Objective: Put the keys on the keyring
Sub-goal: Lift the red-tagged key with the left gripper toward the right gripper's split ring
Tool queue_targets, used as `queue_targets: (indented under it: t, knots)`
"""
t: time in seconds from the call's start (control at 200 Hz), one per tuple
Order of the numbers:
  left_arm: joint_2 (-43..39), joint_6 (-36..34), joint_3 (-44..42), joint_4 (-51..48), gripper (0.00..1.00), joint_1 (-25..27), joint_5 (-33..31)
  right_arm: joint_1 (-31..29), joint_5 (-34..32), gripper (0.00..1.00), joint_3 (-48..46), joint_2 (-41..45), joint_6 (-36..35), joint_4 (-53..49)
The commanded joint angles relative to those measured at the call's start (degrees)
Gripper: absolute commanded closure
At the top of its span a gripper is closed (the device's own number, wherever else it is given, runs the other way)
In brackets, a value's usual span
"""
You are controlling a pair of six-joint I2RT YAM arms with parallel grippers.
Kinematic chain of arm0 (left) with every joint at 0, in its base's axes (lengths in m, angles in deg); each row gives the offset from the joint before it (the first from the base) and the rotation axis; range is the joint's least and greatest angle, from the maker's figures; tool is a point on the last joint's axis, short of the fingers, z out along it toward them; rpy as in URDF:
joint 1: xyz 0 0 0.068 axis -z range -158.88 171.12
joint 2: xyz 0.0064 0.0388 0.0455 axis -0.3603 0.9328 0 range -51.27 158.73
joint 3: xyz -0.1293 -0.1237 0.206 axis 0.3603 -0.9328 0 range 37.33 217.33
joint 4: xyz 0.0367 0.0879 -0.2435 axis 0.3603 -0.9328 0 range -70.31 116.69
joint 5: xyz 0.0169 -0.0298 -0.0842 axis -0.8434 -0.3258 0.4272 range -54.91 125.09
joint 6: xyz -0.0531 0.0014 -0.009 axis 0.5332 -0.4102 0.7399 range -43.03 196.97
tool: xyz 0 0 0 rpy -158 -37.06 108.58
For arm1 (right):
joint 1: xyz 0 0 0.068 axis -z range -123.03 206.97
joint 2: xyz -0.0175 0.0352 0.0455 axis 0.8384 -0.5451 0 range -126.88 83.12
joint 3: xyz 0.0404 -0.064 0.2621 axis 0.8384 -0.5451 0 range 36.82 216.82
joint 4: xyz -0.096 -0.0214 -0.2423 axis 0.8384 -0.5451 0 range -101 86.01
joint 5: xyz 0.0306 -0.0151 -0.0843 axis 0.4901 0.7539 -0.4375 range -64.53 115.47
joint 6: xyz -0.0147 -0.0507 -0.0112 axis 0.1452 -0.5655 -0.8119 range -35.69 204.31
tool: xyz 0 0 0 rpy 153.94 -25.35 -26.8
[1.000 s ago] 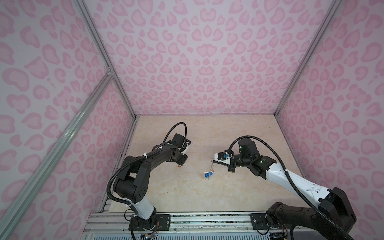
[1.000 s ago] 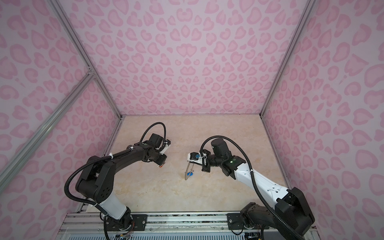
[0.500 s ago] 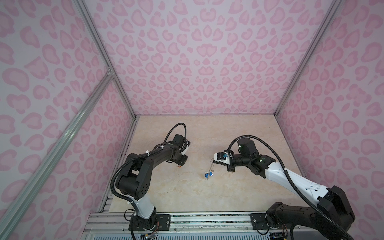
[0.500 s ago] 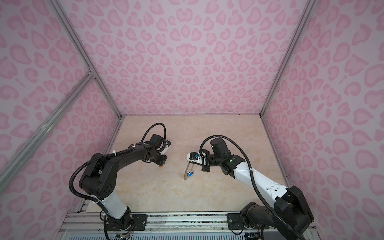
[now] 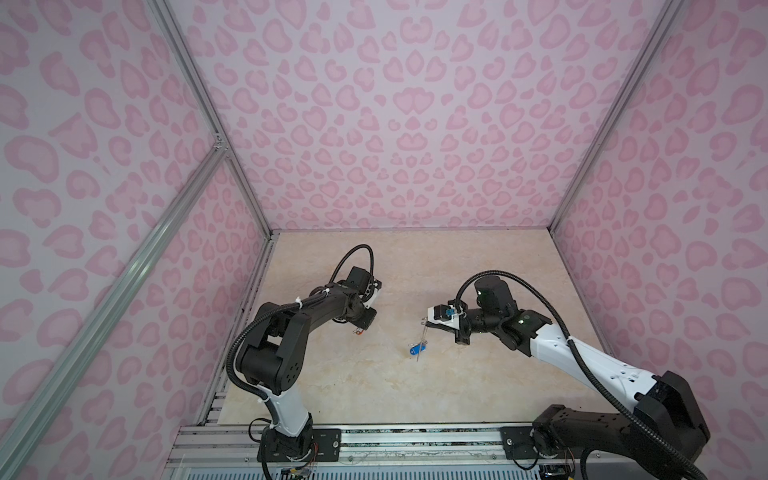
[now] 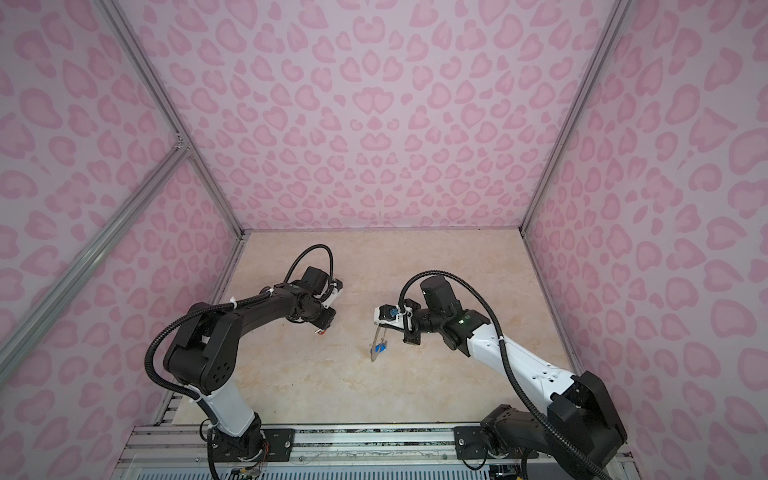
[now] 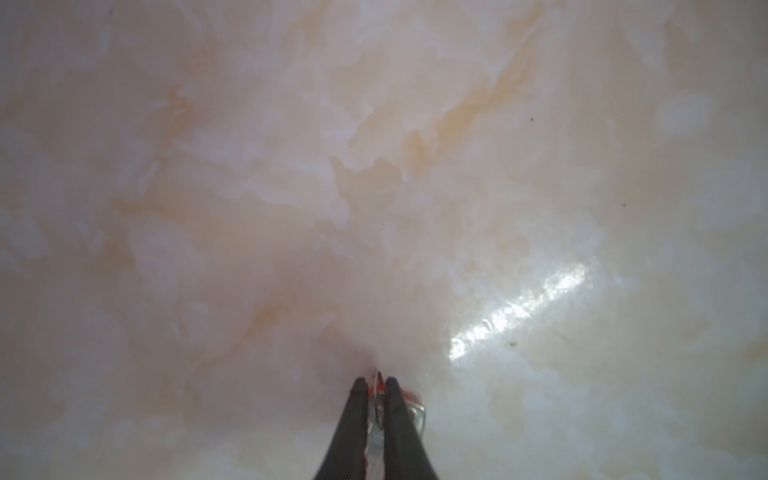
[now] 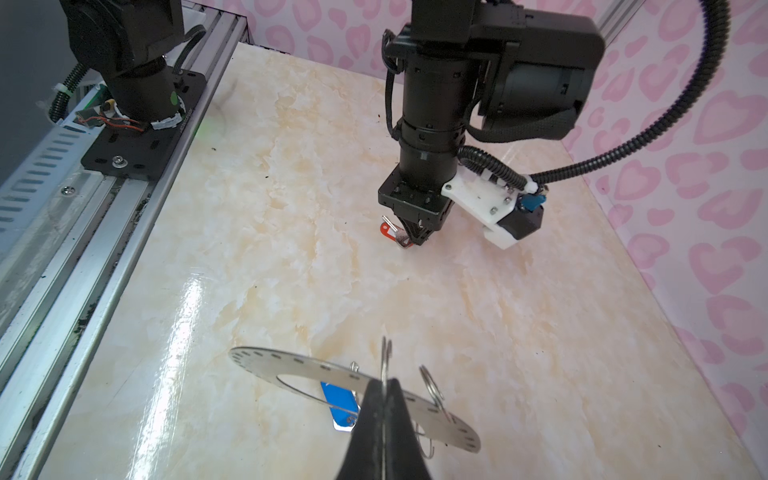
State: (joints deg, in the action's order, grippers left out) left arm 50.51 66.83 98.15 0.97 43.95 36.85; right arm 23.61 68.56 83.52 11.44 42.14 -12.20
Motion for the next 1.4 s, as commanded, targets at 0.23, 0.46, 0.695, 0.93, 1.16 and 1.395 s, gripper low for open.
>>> queue_targets:
  t: [0.23, 0.46, 0.695, 0.93, 1.16, 1.395]
  knots:
    - [-2.9, -1.7, -0.7, -0.5, 0.97, -0.1, 2.7, 0.0, 0.7, 1.00, -0.6, 0.2, 0.6, 1.3]
    - [-13.3, -5.4, -3.9, 0.3, 0.97, 0.1, 6.9, -0.6, 0.1, 1.00, -0.3, 0.7, 1.9, 1.9]
    - [-27.1, -10.6, -8.7, 2.3, 0.97, 2.2, 13.4, -3.3, -3.3, 1.00, 0.5, 1.5, 1.3, 0.5]
    - [-38.5, -14.5, -12.5, 5.5, 0.97, 4.8, 23.0, -6.7, -5.8, 1.00, 1.6, 1.5, 0.8, 0.4]
    - [-44.9, -15.5, -15.1, 6.0, 0.97, 5.5, 27.9, -9.4, -7.8, 1.00, 2.1, 0.8, 0.9, 0.8]
    - [-47.8, -16.4, -15.4, 4.9, 0.97, 5.6, 30.9, -10.9, -9.3, 1.00, 2.1, -0.3, 1.1, 2.5]
